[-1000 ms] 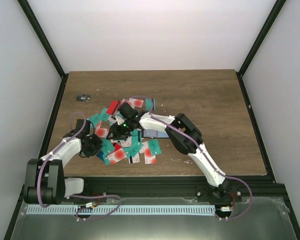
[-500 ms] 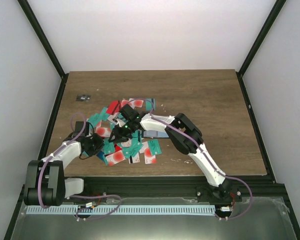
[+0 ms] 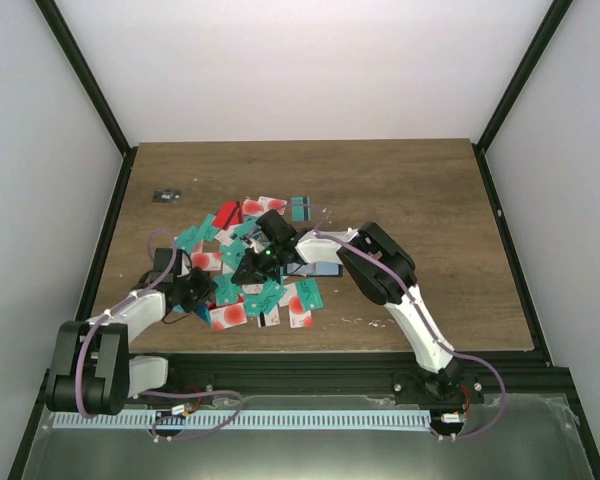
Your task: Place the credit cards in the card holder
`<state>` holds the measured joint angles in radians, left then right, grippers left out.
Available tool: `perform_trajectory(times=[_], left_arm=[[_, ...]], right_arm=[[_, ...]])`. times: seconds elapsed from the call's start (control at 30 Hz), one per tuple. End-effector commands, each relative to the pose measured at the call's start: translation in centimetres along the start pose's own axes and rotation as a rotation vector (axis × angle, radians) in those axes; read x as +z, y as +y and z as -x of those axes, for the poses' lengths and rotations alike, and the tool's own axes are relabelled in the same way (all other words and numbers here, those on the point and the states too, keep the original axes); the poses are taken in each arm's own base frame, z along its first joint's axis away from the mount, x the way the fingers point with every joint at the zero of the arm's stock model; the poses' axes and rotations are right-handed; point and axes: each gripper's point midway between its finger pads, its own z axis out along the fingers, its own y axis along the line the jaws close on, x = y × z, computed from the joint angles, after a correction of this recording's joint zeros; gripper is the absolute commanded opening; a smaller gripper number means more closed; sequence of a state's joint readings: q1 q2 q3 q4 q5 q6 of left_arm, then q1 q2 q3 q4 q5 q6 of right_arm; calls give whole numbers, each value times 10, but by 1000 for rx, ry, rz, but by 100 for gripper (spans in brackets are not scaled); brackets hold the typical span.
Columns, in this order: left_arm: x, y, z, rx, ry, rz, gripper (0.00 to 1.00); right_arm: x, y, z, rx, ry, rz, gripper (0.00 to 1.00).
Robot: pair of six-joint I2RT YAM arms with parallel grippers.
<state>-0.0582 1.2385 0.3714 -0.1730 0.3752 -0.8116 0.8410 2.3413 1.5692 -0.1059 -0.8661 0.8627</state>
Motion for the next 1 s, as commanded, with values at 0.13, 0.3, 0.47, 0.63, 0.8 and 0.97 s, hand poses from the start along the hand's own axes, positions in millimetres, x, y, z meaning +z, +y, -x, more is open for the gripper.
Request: perform_trajectory(times=[0.13,0.3,0.47,0.63,0.8,0.97], left_arm=[[9,18,-64,-1,223,37,13],[9,20,-69,10,226,34,14],[11,22,-69,13,226,37,14],[11,21,-70,14,231,32,14],[7,16,-71,32,230,16,14],[8,12,-79,63,249,22,14]], right_arm=[[0,44,-18,-91,11,116,13],[-8,56,-21,-132,-5,151,10],[-15,60,-31,-156,-8,175,9],[-23,66,-44,-176,11,215,9],[-27,56,-55,-178,19,170,9],[-27,43,-64,-156,30,152,11]])
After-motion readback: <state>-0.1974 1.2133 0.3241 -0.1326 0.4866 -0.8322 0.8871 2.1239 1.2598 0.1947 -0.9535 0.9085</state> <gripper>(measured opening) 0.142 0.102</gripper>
